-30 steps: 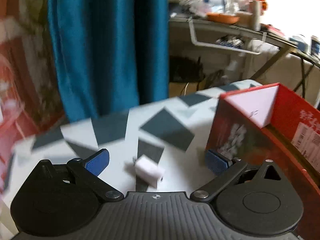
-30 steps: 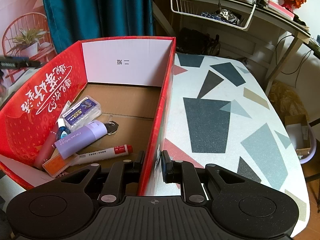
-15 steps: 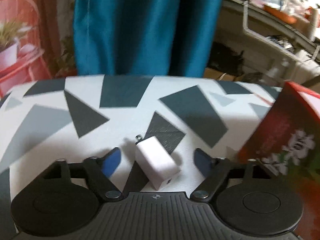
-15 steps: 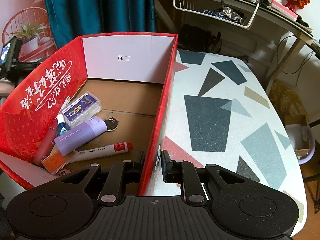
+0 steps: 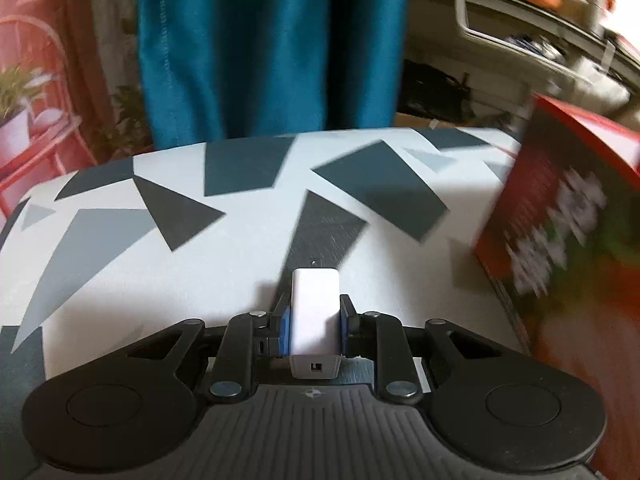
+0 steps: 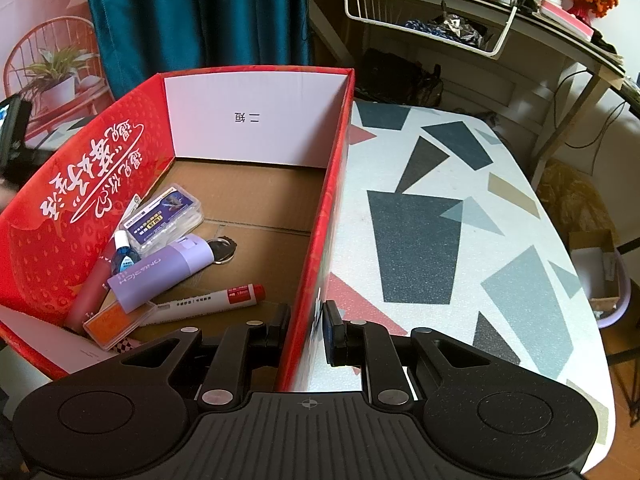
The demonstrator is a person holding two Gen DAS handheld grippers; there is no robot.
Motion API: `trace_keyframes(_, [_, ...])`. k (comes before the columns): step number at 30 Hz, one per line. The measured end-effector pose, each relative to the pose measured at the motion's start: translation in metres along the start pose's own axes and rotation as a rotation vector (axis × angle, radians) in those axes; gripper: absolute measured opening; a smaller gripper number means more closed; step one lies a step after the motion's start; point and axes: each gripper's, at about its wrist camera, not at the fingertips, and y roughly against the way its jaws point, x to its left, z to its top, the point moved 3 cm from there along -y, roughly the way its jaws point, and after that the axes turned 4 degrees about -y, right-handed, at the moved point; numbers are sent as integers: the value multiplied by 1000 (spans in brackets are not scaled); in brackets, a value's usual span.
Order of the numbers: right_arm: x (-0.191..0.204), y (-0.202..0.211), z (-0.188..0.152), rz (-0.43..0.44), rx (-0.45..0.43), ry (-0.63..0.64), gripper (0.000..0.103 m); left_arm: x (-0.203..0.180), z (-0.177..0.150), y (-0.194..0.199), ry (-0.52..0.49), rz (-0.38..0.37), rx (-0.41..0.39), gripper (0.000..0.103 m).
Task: Organize rigid objects
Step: 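Return the left tool and grasp the white charger plug, then carry the white plug into the red box and open the left gripper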
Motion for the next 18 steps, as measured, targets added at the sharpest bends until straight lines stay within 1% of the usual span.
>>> trace_keyframes(5, [0,0,0,0,-1,-1,16,-9,-17,27,-11,-52,7,24])
trace_keyframes(10, [-1,0,0,0,-6,-4,15,-19,-21,65,-50,-115,-23,24])
trace_keyframes(14, [-1,1,0,1,-8,-3,15,-31,-1,98,-83,-190,-104,24])
trace_keyframes(18, [-1,1,0,1,-8,-3,15,-58,31,130,-144,-277,-204,24])
